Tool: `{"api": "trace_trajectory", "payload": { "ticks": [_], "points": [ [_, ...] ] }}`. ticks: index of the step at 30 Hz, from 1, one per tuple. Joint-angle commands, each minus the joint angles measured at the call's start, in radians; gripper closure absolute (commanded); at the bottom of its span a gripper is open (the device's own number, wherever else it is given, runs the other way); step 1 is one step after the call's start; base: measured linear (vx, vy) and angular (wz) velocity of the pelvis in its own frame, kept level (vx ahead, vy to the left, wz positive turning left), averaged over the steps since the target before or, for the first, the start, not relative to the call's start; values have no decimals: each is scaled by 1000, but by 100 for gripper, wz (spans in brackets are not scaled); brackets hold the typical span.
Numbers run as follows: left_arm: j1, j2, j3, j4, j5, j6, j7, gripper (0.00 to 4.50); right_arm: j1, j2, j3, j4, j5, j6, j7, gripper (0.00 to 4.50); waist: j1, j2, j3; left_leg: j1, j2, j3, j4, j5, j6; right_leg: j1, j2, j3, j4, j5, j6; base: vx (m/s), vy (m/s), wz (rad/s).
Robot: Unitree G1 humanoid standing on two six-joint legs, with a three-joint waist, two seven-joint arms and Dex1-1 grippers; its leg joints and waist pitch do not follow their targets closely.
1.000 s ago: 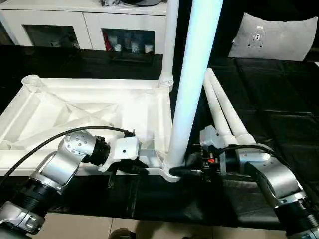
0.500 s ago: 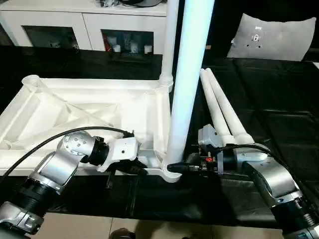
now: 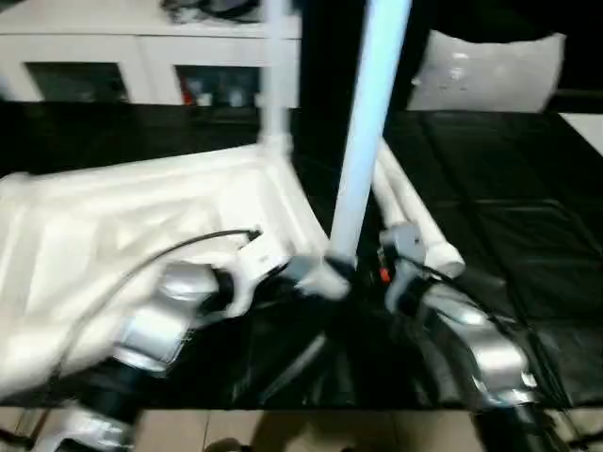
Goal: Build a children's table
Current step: Rotate leg to tighten
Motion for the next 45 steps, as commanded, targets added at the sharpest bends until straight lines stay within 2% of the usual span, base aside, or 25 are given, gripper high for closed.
{"api": "trace_trajectory", "payload": {
  "ticks": [1,3,4,7,8,9,11,12,13,15,16,17,18,20,22,25,26,28,30,32,34,39,44,45],
  "points": [
    [-43,-55,49,-34,2,11,151,450,21,84,120,48,44,77,30,241,0,-1,-41,1,35,-28,-86,-316,-20,22,-84,52,-112,-450,-122,0,0,0],
    [-67,-134,74,-39,36,60,265,450,-40,181,79,141,31,71,-106,241,-7,-7,-45,1,37,-24,-85,-300,-12,20,-82,54,-108,-401,-137,0,0,0],
    [-81,-169,75,-41,60,82,320,450,-83,238,48,204,14,62,-197,241,-11,-2,-43,-3,35,-26,-87,-291,-16,22,-82,51,-107,-393,-145,0,0,0],
    [-86,-194,65,-62,78,119,351,450,-124,293,23,265,-21,39,-280,241,-18,-2,-46,-5,35,-27,-87,-277,-16,24,-80,51,-105,-343,-142,0,0,0],
    [-83,-187,53,-73,83,124,339,450,-134,307,20,282,-22,15,-282,241,-16,0,-52,-1,37,-24,-84,-265,-13,24,-80,53,-102,-300,-149,0,0,0],
    [-82,-185,50,-76,84,125,336,450,-136,310,20,285,-20,7,-280,241,-18,-2,-52,-4,37,-24,-84,-254,-11,26,-79,54,-99,-272,-153,0,0,0],
    [-69,-149,25,-86,91,123,315,450,-139,311,23,290,-32,-34,-285,241,-13,1,-63,-4,37,-20,-78,-174,6,32,-78,55,-86,-121,-177,57,-6,2],
    [-69,-148,25,-86,91,122,314,450,-139,311,23,290,-32,-35,-285,241,-13,0,-64,-7,36,-20,-76,-149,12,36,-77,54,-80,-79,-184,56,-12,2],
    [-62,-132,23,-88,90,120,299,450,-137,305,21,285,-43,-51,-282,189,-10,2,-67,-9,35,-17,-72,-87,28,40,-75,53,-70,24,-207,0,0,0],
    [-47,-99,25,-90,85,111,268,450,-128,289,10,271,-49,-77,-259,176,-9,4,-70,-12,34,-17,-70,-66,37,44,-75,51,-67,58,-216,0,0,0],
    [-41,-82,25,-90,80,104,250,450,-122,278,6,262,-49,-89,-246,171,-9,1,-69,-14,34,-16,-70,-66,46,45,-76,51,-67,63,-218,0,0,0],
    [-39,-77,25,-91,79,103,245,450,-121,275,5,259,-49,-92,-243,160,-8,5,-69,-13,34,-16,-69,-71,46,45,-76,51,-67,56,-220,0,0,0],
    [-35,-51,25,-84,76,79,221,450,-108,256,2,233,-35,-101,-208,148,-10,2,-71,-13,34,-15,-68,-67,48,47,-76,52,-66,61,-224,0,0,0],
    [-31,-20,27,-77,66,57,190,450,-91,228,-2,202,-20,-112,-168,133,-5,7,-71,-10,35,-14,-67,-76,54,44,-74,51,-67,64,-226,0,0,0],
    [-32,26,29,-51,48,17,134,450,-64,165,1,145,-1,-111,-89,105,-1,4,-68,-8,36,-14,-69,-100,50,44,-72,51,-72,24,-223,0,0,0],
    [-35,66,28,-23,31,-15,78,450,-38,96,11,89,13,-103,-6,86,1,8,-68,-5,40,-14,-71,-132,34,40,-73,52,-72,-16,-222,0,0,0],
    [-39,79,25,-12,27,-31,58,450,-30,74,11,72,19,-99,22,73,5,2,-67,-5,39,-13,-70,-133,36,41,-74,53,-73,-28,-222,0,0,0],
    [-55,137,4,38,12,-123,-50,450,-8,-23,11,11,42,-84,138,64,12,6,-68,-6,35,-14,-69,-127,42,43,-72,53,-76,-42,-209,0,0,0],
    [-65,190,-21,80,-4,-224,-163,450,1,-114,25,-25,54,-72,240,47,22,5,-69,-3,38,-14,-68,-136,42,41,-73,54,-75,-50,-195,0,0,0],
    [-71,223,-41,105,-12,-279,-239,450,-1,-166,40,-34,59,-68,304,29,22,3,-67,-1,39,-11,-69,-146,37,36,-75,55,-74,-58,-207,0,0,0],
    [-75,249,-57,116,-27,-312,-313,450,-6,-213,58,-36,62,-69,367,15,27,1,-69,-3,39,-13,-68,-153,35,40,-78,55,-75,-88,-208,0,0,0],
    [-94,280,-91,148,-31,-365,-401,450,-18,-254,87,-32,66,-63,427,7,43,4,-69,2,44,-12,-68,-151,32,34,-79,53,-70,-79,-230,0,0,0],
    [-109,284,-106,182,-32,-417,-453,450,-20,-236,122,-22,36,-85,410,7,48,-1,-76,0,43,-13,-67,-150,17,39,-83,52,-69,-91,-222,0,0,0],
    [-108,285,-108,177,-38,-416,-467,450,-18,-233,132,-21,31,-87,411,7,47,1,-72,-2,42,-13,-68,-148,16,37,-83,53,-68,-89,-222,0,0,0]
  ]
}}
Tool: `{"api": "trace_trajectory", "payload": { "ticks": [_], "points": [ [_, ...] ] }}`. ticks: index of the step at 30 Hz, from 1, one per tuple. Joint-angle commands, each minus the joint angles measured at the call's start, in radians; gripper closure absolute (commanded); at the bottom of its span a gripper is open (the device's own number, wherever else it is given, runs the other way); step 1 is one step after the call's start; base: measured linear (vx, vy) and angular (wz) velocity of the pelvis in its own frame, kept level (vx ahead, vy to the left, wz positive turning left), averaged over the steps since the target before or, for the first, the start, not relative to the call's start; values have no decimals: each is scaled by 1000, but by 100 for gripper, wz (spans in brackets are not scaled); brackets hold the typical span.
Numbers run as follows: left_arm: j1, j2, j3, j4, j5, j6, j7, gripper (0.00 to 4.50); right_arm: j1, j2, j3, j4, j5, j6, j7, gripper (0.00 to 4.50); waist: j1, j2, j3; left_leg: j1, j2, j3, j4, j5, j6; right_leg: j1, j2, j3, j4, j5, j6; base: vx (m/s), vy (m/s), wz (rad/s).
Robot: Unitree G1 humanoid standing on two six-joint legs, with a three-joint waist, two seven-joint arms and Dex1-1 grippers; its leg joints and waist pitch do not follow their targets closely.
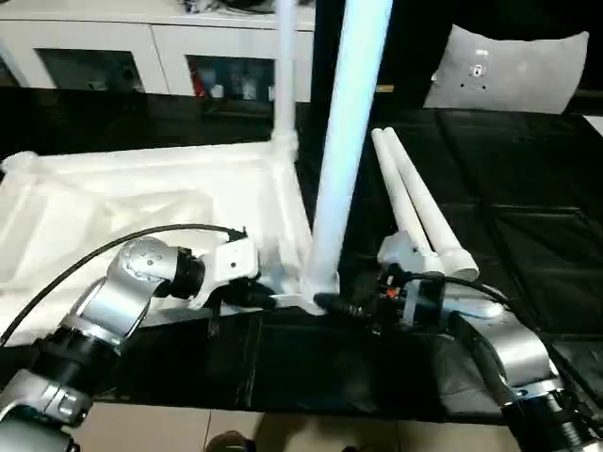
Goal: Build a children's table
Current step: Rotate leg to tighten
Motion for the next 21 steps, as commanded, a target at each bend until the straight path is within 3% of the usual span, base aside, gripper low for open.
{"api": "trace_trajectory", "payload": {
  "ticks": [1,4,5,6,12,13,14,16,17,18,21],
  "points": [
    [-3,3,-36,-12,-6,-22,-60,450,-4,0,21,-9,-11,-7,8,7,-3,2,-70,12,40,-10,-67,-151,19,48,-83,56,-67,-109,-215,0,0,0],
    [-4,11,-47,-20,-15,-35,-96,450,-2,-10,41,-5,-31,-20,21,7,0,4,-75,12,41,-11,-65,-127,24,50,-83,55,-60,-79,-221,0,0,0],
    [0,15,-51,-26,-20,-35,-108,450,-2,-12,44,-4,-31,-23,27,7,1,10,-76,12,41,-11,-64,-124,24,49,-83,55,-59,-67,-223,0,0,0],
    [0,18,-55,-28,-21,-38,-117,450,-3,-12,42,-3,-24,-18,31,7,0,5,-76,12,41,-10,-64,-127,25,49,-82,55,-60,-65,-223,0,0,0],
    [13,27,-67,-36,-17,-57,-142,450,-14,-19,39,10,-6,-15,52,7,2,2,-73,12,42,-11,-65,-157,19,50,-84,56,-63,-114,-218,0,0,0],
    [13,27,-67,-37,-17,-57,-142,450,-14,-19,39,9,-6,-15,54,34,2,2,-73,13,42,-10,-65,-160,17,49,-83,56,-64,-124,-216,0,0,0],
    [19,27,-64,-41,-19,-54,-143,450,-15,-27,47,4,1,-12,76,34,1,-2,-73,13,41,-9,-65,-162,18,49,-83,56,-65,-128,-215,0,0,0],
    [23,28,-63,-43,-18,-56,-146,450,-15,-34,53,-1,9,-5,91,52,2,0,-73,13,41,-10,-64,-161,19,50,-84,56,-65,-136,-213,0,0,0],
    [27,31,-63,-46,-14,-65,-148,450,-13,-40,57,-9,18,9,105,60,1,-7,-72,11,41,-9,-64,-154,22,50,-82,56,-66,-139,-208,0,0,0],
    [32,34,-63,-48,-14,-68,-145,450,-10,-41,59,-12,21,15,113,60,2,-1,-73,11,41,-11,-64,-150,24,50,-83,56,-64,-134,-208,0,0,0],
    [31,39,-66,-52,-17,-69,-152,450,-13,-41,59,-14,23,21,120,95,0,-5,-74,13,42,-10,-64,-155,23,49,-83,56,-64,-136,-208,0,0,0]
  ]
}}
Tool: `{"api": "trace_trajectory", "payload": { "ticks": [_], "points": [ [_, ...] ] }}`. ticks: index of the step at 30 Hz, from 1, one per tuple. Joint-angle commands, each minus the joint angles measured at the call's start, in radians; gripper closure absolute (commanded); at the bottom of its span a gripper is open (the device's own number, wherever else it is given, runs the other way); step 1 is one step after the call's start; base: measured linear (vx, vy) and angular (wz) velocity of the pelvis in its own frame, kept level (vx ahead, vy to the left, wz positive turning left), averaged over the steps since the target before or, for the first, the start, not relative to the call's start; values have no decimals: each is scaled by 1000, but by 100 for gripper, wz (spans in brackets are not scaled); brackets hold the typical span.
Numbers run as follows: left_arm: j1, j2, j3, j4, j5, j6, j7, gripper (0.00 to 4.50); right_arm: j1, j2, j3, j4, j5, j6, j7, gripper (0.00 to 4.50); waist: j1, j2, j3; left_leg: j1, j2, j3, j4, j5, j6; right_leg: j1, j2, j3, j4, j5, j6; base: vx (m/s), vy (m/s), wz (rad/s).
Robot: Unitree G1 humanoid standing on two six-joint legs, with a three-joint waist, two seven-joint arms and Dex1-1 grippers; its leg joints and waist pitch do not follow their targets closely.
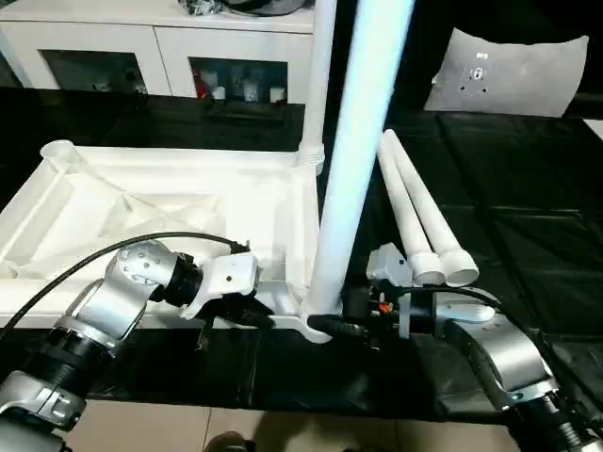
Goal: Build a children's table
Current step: Rotate leg to tighten
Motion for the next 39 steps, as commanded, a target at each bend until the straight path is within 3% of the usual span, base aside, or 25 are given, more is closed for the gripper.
{"api": "trace_trajectory", "payload": {
  "ticks": [1,3,7,8,9,16,21,23,26,27,28,30,31,33,34,35,39],
  "points": [
    [17,2,-35,-31,-2,-12,-37,450,-12,-3,4,-16,7,9,8,100,-2,3,-69,12,41,-10,-68,-159,19,47,-82,55,-70,-140,-208,0,0,0],
    [19,1,-38,-31,-2,-9,-37,450,-20,4,4,2,3,2,8,122,-2,-2,-69,12,42,-11,-68,-161,18,47,-83,55,-68,-145,-208,0,0,0],
    [34,4,-41,-41,2,-15,-34,450,-25,10,10,21,4,-3,12,139,-4,-1,-70,13,42,-11,-69,-166,14,46,-82,55,-69,-149,-204,0,0,0],
    [37,5,-42,-44,2,-14,-36,450,-26,10,12,23,5,-3,13,172,-4,-1,-69,13,42,-11,-69,-169,13,46,-82,55,-70,-149,-205,0,0,0],
    [40,6,-43,-48,2,-13,-38,450,-27,10,13,25,5,-3,14,172,-4,-5,-70,12,42,-11,-69,-166,14,47,-83,55,-68,-146,-204,0,0,0],
    [54,5,-45,-64,10,-7,-22,450,-12,12,19,7,9,12,13,189,-7,-1,-70,13,41,-11,-69,-177,9,46,-81,55,-70,-146,-204,0,0,0],
    [61,-54,-15,-68,46,58,129,450,39,59,11,-35,3,51,-88,196,-6,2,-64,18,44,-12,-74,-214,-4,42,-80,56,-76,-185,-199,0,0,0],
    [67,-101,19,-86,44,140,226,450,50,113,-2,-31,-6,63,-178,196,-11,1,-52,29,41,-14,-80,-327,-27,35,-84,56,-96,-391,-163,0,0,0],
    [74,-171,60,-109,41,223,349,450,49,198,-25,-1,-24,74,-308,196,-16,-2,-54,31,36,-23,-81,-352,-39,32,-89,52,-112,-517,-110,-33,1,-3],
    [77,-205,73,-118,52,250,412,450,45,242,-37,18,-28,79,-367,196,-20,-14,-54,28,38,-22,-82,-347,-39,33,-89,53,-111,-518,-104,0,0,0],
    [77,-205,73,-118,52,250,412,450,45,242,-37,18,-28,79,-367,196,-26,-8,-53,25,35,-25,-83,-348,-41,31,-89,50,-113,-532,-99,0,0,0],
    [82,-244,90,-134,56,297,472,450,37,291,-53,41,-30,86,-434,199,-39,-7,-55,22,34,-27,-82,-348,-34,32,-88,48,-115,-518,-95,0,0,0],
    [84,-328,120,-170,77,386,598,450,4,385,-74,102,-41,88,-554,200,-42,-7,-57,21,35,-27,-83,-345,-35,33,-87,48,-112,-502,-98,0,0,0],
    [83,-400,151,-193,101,449,712,450,-33,458,-87,166,-58,87,-651,201,-58,-6,-56,20,36,-28,-84,-351,-44,29,-85,46,-109,-481,-117,0,0,0],
    [79,-424,157,-198,115,463,748,450,-49,485,-93,194,-63,84,-692,206,-64,-18,-57,20,33,-27,-82,-341,-37,31,-84,45,-113,-476,-113,0,0,0],
    [77,-443,160,-201,130,474,781,450,-63,507,-99,217,-68,82,-727,206,-63,-10,-58,17,32,-27,-82,-327,-29,34,-84,47,-110,-455,-111,0,0,0],
    [60,-517,161,-233,181,508,899,450,-123,606,-155,332,-98,42,-892,206,-64,-10,-62,19,33,-20,-79,-296,-20,29,-78,53,-105,-349,-127,0,0,0]
  ]
}}
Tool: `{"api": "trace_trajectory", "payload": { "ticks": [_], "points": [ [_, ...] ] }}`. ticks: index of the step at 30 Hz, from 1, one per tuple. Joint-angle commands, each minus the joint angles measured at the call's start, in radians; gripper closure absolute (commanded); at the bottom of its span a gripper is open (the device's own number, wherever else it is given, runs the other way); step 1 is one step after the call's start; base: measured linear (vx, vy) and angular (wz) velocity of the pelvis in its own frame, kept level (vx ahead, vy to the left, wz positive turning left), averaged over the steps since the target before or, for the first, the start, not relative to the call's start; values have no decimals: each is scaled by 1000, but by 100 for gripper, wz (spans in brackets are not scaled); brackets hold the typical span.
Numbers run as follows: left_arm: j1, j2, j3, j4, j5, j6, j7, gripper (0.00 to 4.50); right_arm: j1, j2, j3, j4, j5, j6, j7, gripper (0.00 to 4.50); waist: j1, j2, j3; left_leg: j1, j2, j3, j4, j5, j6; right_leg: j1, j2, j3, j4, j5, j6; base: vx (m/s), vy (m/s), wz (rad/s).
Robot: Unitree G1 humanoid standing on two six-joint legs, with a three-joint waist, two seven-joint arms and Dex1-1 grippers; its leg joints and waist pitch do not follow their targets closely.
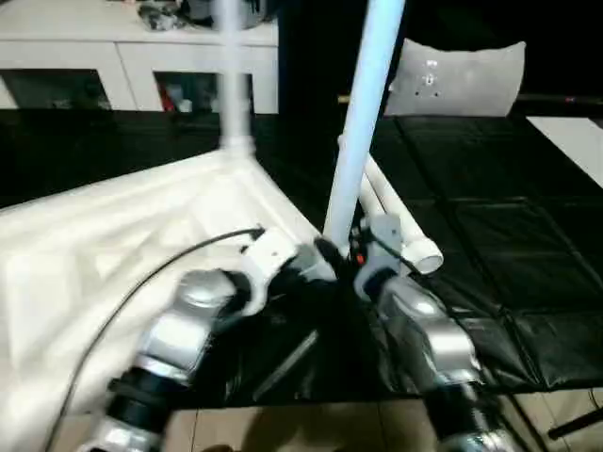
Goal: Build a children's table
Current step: Rotate leg to tighten
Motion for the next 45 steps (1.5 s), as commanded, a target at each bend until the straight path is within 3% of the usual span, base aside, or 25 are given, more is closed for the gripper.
{"api": "trace_trajectory", "payload": {
  "ticks": [1,2,3,7,8,11,16,17,19,22,26,31,34,40,42,45],
  "points": [
    [-54,-44,14,-69,27,0,108,450,10,105,71,83,27,3,-4,206,4,3,-56,4,33,-19,-77,-276,-15,25,-80,54,-91,-327,-135,0,0,0],
    [-48,-43,8,-84,30,11,107,450,9,112,64,89,24,-15,-5,174,7,5,-60,-2,34,-19,-77,-237,-10,31,-78,53,-84,-266,-137,0,0,0],
    [-47,-41,6,-87,31,12,105,450,9,113,63,90,24,-18,-6,174,9,4,-63,-2,34,-17,-75,-215,-6,32,-76,54,-81,-224,-140,54,-15,2],
    [-19,15,-10,-124,27,29,52,450,20,92,46,69,25,-74,28,134,13,6,-81,-17,28,-14,-58,-7,51,49,-69,52,-40,140,-198,43,-7,2],
    [-12,37,-10,-127,19,25,30,450,29,64,55,47,22,-91,60,131,11,7,-78,-20,27,-13,-57,-10,68,47,-68,50,-40,165,-211,0,0,0],
    [4,97,-4,-129,-10,-1,-42,450,74,-16,51,-33,40,-110,145,95,11,10,-69,-13,32,-11,-62,-89,66,44,-71,49,-54,53,-218,0,0,0],
    [14,182,-3,-106,-38,-65,-152,450,140,-148,47,-153,91,-107,303,51,17,10,-60,-8,37,-12,-71,-180,35,42,-71,50,-71,-118,-188,0,0,0],
    [13,199,-5,-98,-43,-82,-173,450,149,-171,45,-172,101,-105,331,40,16,11,-58,-5,40,-13,-75,-205,25,36,-73,51,-74,-164,-180,0,0,0],
    [0,284,-22,-59,-76,-154,-290,450,176,-291,59,-246,140,-91,506,19,21,13,-56,-4,37,-15,-75,-245,20,37,-71,50,-83,-239,-153,0,0,0],
    [-6,334,-44,-38,-91,-224,-376,450,185,-348,63,-280,160,-70,578,4,28,8,-51,1,36,-15,-77,-276,20,29,-74,53,-93,-322,-137,0,0,0],
    [-30,426,-87,26,-109,-347,-562,450,181,-473,89,-309,192,-39,748,1,42,11,-56,5,38,-14,-75,-259,22,25,-73,54,-89,-298,-147,0,0,0],
    [-70,459,-113,86,-132,-415,-669,450,171,-561,141,-327,207,-10,877,1,59,9,-58,6,40,-11,-74,-238,20,28,-76,54,-80,-248,-172,0,0,0],
    [-94,453,-122,120,-114,-449,-659,450,175,-581,168,-341,191,3,905,1,60,7,-61,-1,41,-12,-73,-214,19,33,-79,53,-75,-218,-179,0,0,0],
    [-126,418,-110,176,-108,-405,-614,450,193,-596,224,-349,148,-6,901,1,64,8,-59,1,41,-12,-72,-221,13,31,-81,52,-80,-265,-169,0,0,0],
    [-127,422,-115,179,-107,-414,-623,406,188,-588,221,-339,140,-14,888,0,62,4,-59,-1,40,-14,-74,-227,8,33,-82,51,-82,-293,-159,0,0,0],
    [-126,428,-118,186,-101,-420,-620,392,177,-581,219,-330,135,-19,875,0,60,8,-60,-1,41,-15,-74,-230,6,31,-81,51,-81,-285,-161,0,0,0]
  ]
}}
